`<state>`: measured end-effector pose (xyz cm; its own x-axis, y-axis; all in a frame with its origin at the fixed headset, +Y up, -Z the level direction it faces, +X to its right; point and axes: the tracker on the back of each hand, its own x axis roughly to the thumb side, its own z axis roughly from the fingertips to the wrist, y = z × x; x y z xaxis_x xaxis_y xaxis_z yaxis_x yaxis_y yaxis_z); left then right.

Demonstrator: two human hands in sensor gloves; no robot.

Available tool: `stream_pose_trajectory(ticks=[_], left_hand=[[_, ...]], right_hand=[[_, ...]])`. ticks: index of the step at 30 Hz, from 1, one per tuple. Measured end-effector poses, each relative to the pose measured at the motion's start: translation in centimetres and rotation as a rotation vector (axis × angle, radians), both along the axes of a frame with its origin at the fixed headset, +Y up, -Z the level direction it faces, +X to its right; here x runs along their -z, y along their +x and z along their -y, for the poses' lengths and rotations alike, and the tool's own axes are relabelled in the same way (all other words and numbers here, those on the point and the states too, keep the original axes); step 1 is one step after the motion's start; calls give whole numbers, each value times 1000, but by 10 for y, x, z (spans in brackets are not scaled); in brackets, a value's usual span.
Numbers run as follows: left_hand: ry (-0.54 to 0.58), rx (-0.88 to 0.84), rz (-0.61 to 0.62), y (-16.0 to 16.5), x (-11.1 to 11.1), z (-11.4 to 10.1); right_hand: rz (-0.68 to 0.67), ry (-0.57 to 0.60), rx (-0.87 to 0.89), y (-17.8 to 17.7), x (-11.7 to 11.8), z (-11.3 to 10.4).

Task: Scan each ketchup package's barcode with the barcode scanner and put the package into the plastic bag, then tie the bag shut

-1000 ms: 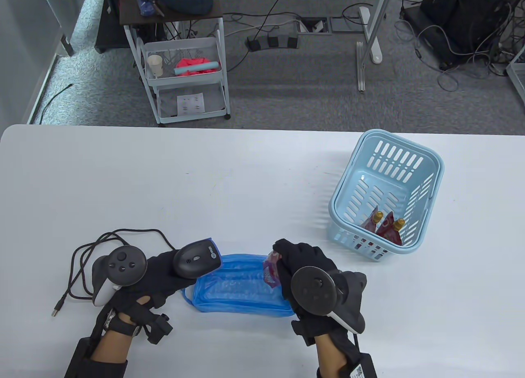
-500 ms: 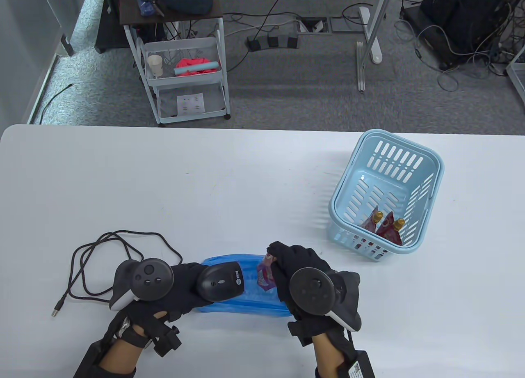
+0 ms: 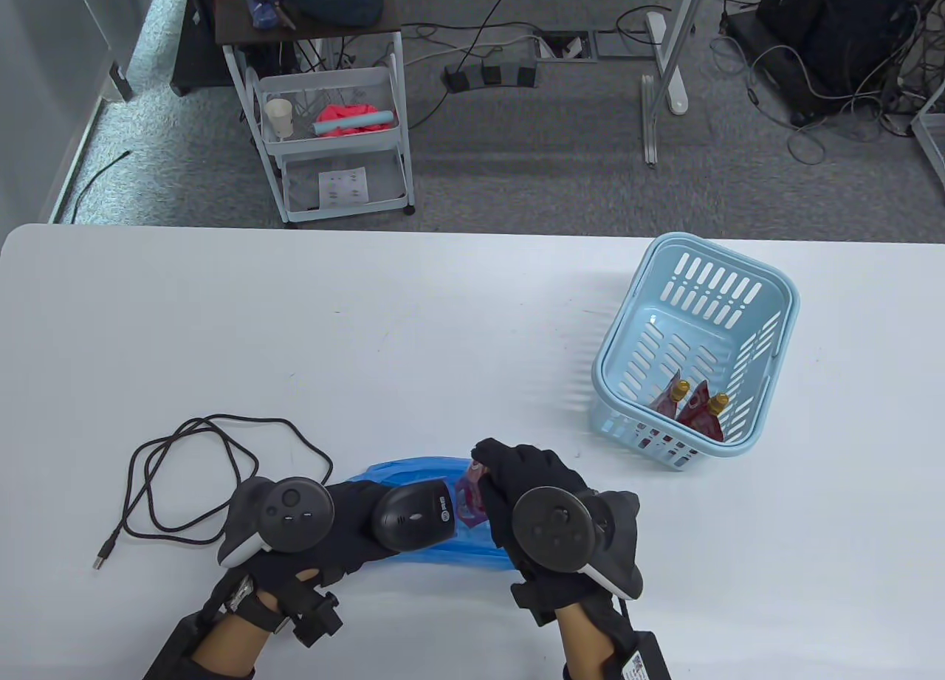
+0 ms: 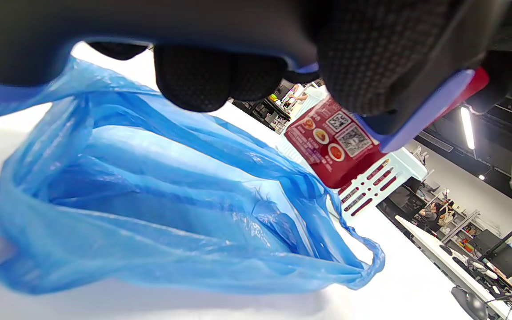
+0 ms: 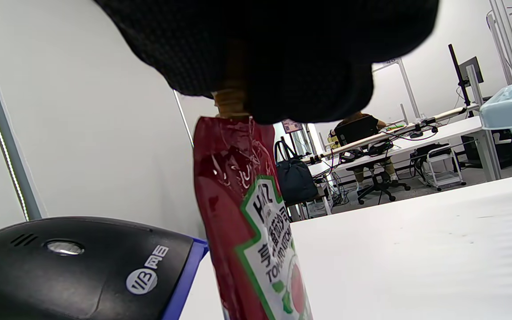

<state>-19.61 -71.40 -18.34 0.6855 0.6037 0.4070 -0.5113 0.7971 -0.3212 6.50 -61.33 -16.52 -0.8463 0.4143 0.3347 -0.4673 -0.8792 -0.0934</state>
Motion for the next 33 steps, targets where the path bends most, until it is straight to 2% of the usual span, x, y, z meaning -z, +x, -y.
stream_pose_trajectory(ticks=[20,33], left_hand=[[-10,-1,2,1,0,1],[-25,-68,-94,-26,9,-5]], right_hand=[[-7,-10,-13,-5,0,2],[8,-46,-83,-6,5,9]])
